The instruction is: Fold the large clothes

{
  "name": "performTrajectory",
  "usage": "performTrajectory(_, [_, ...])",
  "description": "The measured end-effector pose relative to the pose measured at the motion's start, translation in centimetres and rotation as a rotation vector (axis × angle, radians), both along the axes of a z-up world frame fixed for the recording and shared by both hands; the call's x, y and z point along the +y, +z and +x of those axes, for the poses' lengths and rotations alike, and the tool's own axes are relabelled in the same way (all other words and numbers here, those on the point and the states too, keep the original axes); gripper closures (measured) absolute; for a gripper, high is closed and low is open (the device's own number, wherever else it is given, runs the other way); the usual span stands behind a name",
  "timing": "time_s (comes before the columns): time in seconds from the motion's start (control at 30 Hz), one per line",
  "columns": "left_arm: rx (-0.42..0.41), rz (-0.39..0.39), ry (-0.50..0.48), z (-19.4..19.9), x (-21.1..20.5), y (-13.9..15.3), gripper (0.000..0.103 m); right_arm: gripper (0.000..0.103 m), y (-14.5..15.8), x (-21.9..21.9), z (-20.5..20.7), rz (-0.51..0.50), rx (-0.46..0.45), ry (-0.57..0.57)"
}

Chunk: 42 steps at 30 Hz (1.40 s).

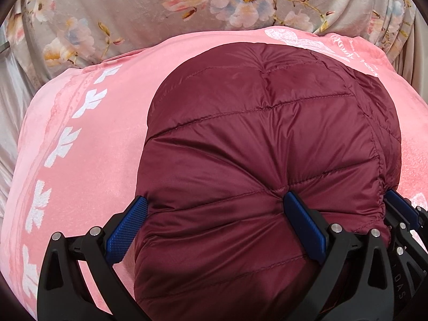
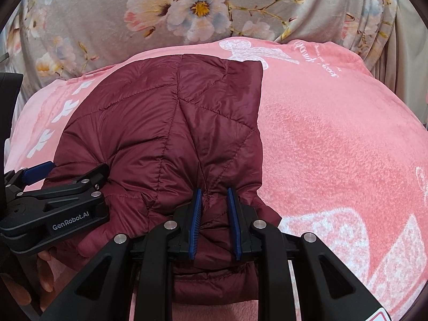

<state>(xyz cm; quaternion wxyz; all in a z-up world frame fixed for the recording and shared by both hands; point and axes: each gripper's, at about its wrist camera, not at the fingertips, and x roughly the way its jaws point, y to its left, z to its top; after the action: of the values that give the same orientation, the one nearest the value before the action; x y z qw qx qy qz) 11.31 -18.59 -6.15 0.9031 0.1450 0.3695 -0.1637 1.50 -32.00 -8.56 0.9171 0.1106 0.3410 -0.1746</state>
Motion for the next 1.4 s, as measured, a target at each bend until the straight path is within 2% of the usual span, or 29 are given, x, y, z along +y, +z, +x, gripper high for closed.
performTrajectory(0.57, [0.01,-0.009,0.002,-0.5,0.7,0.2,0.005,0.084,0.0,0.0,-0.1,0.014,-0.009,0.0])
performTrajectory(0.67, [0.061,-0.07,-0.018,-1.2,2.1,0.8,0.005,0.084,0.2,-0.7,-0.5,0.069,-0.038,0.009])
performTrajectory(0.73, [0.134,-0.151,-0.044,-1.4,4.0,1.5,0.005,0.082,0.8,-1.0,-1.0,0.102,-0.041,0.013])
performTrajectory(0.83, [0.253,-0.291,-0.041,-0.5,7.4,2.2,0.005,0.067,2.7,-1.6,-2.5,0.12,-0.074,0.004])
performTrajectory(0.87, [0.274,-0.325,-0.024,0.1,8.4,2.4,0.005,0.057,3.3,-2.0,-3.0,0.125,-0.098,-0.009])
performTrajectory(0.9, [0.297,-0.363,0.004,1.1,9.7,2.5,0.005,0.048,4.2,-2.7,-3.1,0.143,-0.119,-0.019])
performTrajectory(1.0, [0.365,-0.445,0.056,3.7,11.7,2.2,0.005,0.04,4.6,-5.1,-1.7,0.251,-0.103,-0.019])
performTrajectory(1.17, [0.518,-0.529,0.046,6.6,11.4,0.0,0.005,0.038,2.2,-7.7,2.4,0.432,-0.002,0.018])
performTrajectory(1.23, [0.56,-0.534,0.04,7.1,10.5,-1.3,0.005,0.037,0.8,-8.2,3.8,0.532,0.013,0.035])
performTrajectory(1.33, [0.51,-0.496,0.015,6.7,9.2,-1.0,0.005,0.03,-0.4,-8.8,4.5,0.63,-0.016,0.045])
performTrajectory(1.4, [0.491,-0.471,-0.008,6.7,8.3,-1.0,0.005,0.029,-0.6,-8.7,4.6,0.639,-0.034,0.051])
